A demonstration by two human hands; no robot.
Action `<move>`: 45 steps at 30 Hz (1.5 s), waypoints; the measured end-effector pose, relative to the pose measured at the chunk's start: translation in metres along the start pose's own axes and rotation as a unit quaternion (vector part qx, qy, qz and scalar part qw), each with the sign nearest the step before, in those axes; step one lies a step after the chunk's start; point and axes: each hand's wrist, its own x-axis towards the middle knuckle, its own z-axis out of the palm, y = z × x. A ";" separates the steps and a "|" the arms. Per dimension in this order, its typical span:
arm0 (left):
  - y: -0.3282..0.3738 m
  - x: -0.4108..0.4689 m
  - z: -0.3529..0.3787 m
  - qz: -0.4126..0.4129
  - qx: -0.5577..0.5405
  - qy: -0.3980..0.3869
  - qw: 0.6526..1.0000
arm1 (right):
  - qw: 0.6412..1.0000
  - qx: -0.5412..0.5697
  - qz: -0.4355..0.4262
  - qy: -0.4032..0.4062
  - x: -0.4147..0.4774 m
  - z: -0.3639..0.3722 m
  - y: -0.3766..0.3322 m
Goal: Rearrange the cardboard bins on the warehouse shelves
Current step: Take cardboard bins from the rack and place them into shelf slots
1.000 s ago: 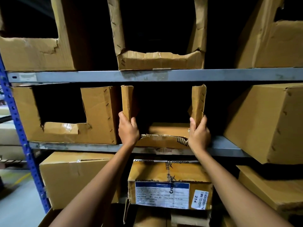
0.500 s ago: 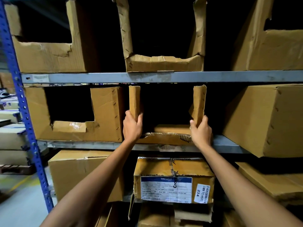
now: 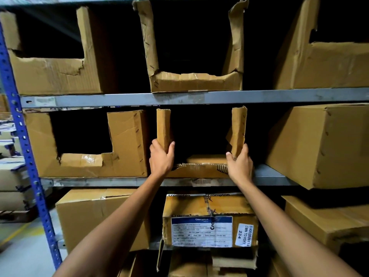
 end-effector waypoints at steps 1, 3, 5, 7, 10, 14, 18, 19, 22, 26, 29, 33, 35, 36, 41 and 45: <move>-0.001 0.001 0.001 0.003 0.002 -0.004 1.000 | 1.000 -0.004 0.000 -0.005 -0.002 -0.002 -0.001; -0.002 0.002 0.001 0.006 0.003 -0.007 1.000 | 1.000 -0.008 -0.002 -0.019 -0.005 -0.006 -0.001; -0.003 0.003 0.000 0.004 -0.005 -0.011 1.000 | 0.999 -0.014 -0.005 -0.034 -0.007 -0.009 -0.001; -0.005 0.003 -0.001 -0.003 -0.021 -0.017 1.000 | 0.998 -0.030 -0.015 -0.052 -0.010 -0.014 -0.002; -0.009 0.000 -0.003 -0.022 -0.032 -0.035 0.999 | 0.995 -0.053 -0.024 -0.082 -0.015 -0.019 -0.006; -0.015 -0.010 -0.005 -0.063 -0.037 -0.061 0.995 | 0.992 -0.066 -0.030 -0.102 -0.018 -0.024 -0.012; -0.016 -0.019 -0.010 -0.035 -0.054 -0.053 0.996 | 0.990 -0.061 -0.027 -0.124 -0.015 -0.035 -0.012; -0.012 -0.020 -0.012 -0.009 -0.049 -0.031 0.998 | 0.989 -0.066 -0.033 -0.124 -0.014 -0.039 -0.014; 0.015 -0.022 -0.020 0.098 -0.035 0.034 0.994 | 0.989 -0.079 -0.073 -0.099 -0.014 -0.050 -0.025; 0.059 -0.028 -0.023 0.189 -0.049 0.027 0.980 | 0.985 -0.093 -0.135 -0.051 -0.018 -0.062 -0.044; 0.089 -0.042 -0.017 0.232 -0.061 0.019 0.971 | 0.981 -0.093 -0.167 -0.028 -0.024 -0.073 -0.051; 0.123 -0.066 -0.008 0.247 -0.093 0.000 0.965 | 0.974 -0.094 -0.204 -0.009 -0.034 -0.099 -0.054; 0.142 -0.079 -0.004 0.259 -0.105 -0.002 0.960 | 0.972 -0.091 -0.214 0.006 -0.036 -0.119 -0.056; 0.151 -0.085 -0.001 0.265 -0.110 -0.004 0.958 | 0.972 -0.086 -0.217 0.014 -0.036 -0.130 -0.057; 0.199 -0.114 0.022 0.271 -0.121 -0.014 0.955 | 0.973 -0.069 -0.214 0.057 -0.035 -0.195 -0.048; 0.243 -0.149 0.056 0.264 -0.100 0.000 0.959 | 0.976 -0.059 -0.197 0.063 -0.038 -0.262 -0.021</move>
